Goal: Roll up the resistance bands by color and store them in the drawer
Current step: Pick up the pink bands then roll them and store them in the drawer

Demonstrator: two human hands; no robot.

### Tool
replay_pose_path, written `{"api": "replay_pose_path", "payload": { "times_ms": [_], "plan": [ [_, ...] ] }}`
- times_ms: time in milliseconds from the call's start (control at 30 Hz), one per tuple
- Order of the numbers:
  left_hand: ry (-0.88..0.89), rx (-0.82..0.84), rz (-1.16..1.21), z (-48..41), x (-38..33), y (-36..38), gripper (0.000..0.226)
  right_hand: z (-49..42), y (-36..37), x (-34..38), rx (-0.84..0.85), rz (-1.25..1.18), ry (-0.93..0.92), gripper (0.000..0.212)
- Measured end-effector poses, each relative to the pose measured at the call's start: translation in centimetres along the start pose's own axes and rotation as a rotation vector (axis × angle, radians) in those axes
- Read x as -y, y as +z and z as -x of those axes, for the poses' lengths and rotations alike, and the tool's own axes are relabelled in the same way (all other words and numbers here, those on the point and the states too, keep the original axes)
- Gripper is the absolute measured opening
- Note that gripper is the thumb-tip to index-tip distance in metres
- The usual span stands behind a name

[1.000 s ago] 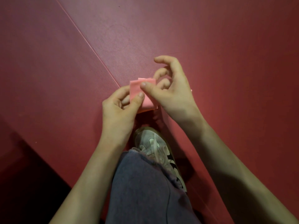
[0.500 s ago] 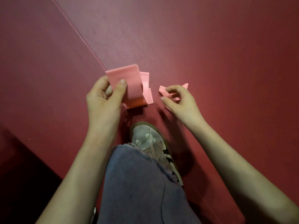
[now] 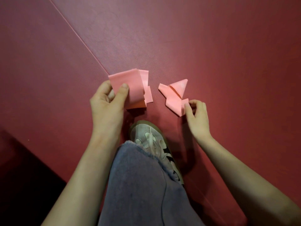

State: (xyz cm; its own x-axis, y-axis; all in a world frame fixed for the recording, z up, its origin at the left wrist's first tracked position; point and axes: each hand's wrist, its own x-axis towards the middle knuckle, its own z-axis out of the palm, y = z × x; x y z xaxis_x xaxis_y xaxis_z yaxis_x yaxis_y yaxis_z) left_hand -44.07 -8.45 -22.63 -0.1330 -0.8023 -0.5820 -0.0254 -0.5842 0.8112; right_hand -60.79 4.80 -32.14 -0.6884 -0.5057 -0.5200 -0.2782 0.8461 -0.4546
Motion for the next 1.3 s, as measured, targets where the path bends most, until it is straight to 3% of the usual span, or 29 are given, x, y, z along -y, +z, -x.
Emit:
{"api": "replay_pose_path", "payload": {
  "times_ms": [200, 333, 433, 567, 633, 733, 900, 1067, 1300],
  "plan": [
    [0.002, 0.006, 0.003, 0.3, 0.4, 0.2, 0.021, -0.5, 1.1, -0.6, -0.050, -0.003, 0.103, 0.029],
    [0.018, 0.000, 0.015, 0.4, 0.5, 0.3, 0.020, -1.2, 2.1, -0.9, -0.039, -0.044, 0.212, 0.007],
    [0.041, -0.011, 0.019, 0.6, 0.1, 0.4, 0.019, -1.4, 2.0, -1.0, -0.042, -0.033, 0.238, 0.009],
    [0.075, -0.038, 0.064, 0.9, -0.9, 0.0, 0.019, 0.3, -0.9, 1.9, -0.045, 0.017, -0.060, 0.016],
    [0.107, -0.068, 0.094, 1.6, -2.1, -0.1, 0.018, 1.7, -3.3, 4.1, 0.081, -0.040, -0.227, 0.027],
    [0.176, -0.090, 0.151, 3.5, -4.9, -0.2, 0.021, 3.8, -7.1, 7.6, 0.291, 0.069, -0.466, 0.030],
    [0.307, -0.126, 0.151, 7.3, -10.7, -0.7, 0.024, 7.8, -14.0, 15.4, 0.196, 0.226, -0.867, 0.011],
    [0.407, -0.148, 0.194, 11.5, -15.8, -1.0, 0.024, 11.3, -19.1, 21.7, 0.140, 0.423, -1.253, 0.018],
    [0.560, -0.158, 0.144, 19.7, -21.9, -1.7, 0.023, 20.5, -26.3, 27.7, 0.273, 0.203, -1.411, 0.020]
  ]
}}
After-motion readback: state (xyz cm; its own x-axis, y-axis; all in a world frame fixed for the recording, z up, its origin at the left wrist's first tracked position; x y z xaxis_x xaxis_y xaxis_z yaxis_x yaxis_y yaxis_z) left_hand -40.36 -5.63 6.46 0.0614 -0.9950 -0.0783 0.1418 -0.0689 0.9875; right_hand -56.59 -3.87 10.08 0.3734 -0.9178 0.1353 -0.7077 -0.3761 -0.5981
